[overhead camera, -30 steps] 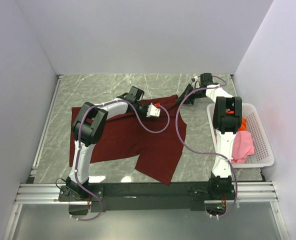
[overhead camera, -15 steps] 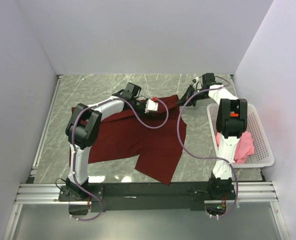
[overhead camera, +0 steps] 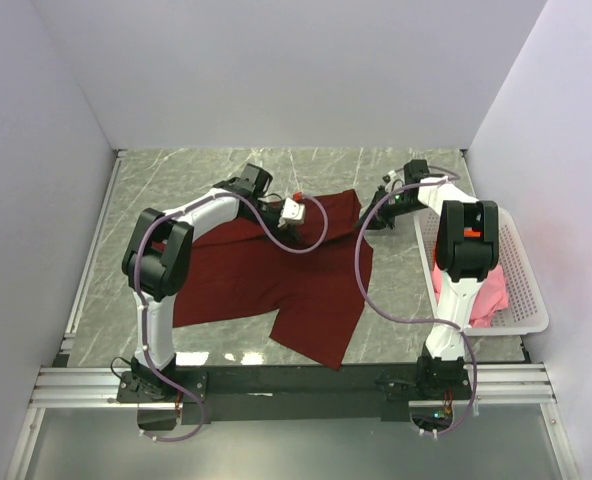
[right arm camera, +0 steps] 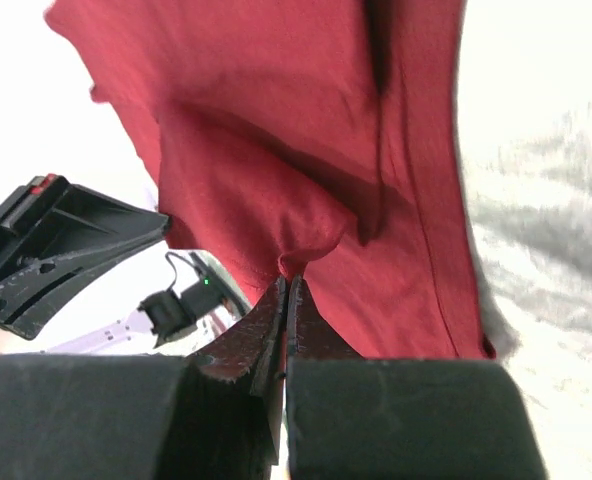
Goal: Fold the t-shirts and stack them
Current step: Fold the tshirt
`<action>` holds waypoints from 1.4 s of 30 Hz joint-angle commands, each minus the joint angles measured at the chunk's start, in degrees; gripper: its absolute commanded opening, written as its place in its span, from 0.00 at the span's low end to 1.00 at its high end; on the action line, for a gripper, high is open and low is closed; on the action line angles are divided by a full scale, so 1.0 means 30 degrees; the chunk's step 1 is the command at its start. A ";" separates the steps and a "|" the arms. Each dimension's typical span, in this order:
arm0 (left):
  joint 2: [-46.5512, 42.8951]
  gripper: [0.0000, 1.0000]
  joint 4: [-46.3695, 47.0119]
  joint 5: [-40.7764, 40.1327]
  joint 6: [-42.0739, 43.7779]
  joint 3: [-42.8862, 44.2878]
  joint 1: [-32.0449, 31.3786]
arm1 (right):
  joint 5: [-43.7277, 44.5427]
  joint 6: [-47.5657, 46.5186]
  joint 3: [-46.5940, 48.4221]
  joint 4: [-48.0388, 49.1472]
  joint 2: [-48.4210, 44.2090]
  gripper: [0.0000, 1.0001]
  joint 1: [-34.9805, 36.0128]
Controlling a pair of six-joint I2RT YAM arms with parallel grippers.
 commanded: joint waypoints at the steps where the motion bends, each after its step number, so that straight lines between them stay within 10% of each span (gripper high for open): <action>1: -0.0766 0.01 -0.2373 0.2003 0.2139 -0.0101 -0.0072 | -0.0063 -0.1036 -0.0310 -0.1038 -0.1737 0.00 0.0134; 30: 0.0114 0.03 -0.5336 0.1154 0.5773 -0.1155 -0.0306 | 0.0962 -0.3996 -0.2711 -0.2769 -0.2323 0.02 0.1422; 42: -0.0643 0.29 -0.7119 0.0539 0.7061 -0.1360 -0.0277 | 0.1168 -0.5429 -0.3008 -0.3672 -0.3054 0.40 0.1687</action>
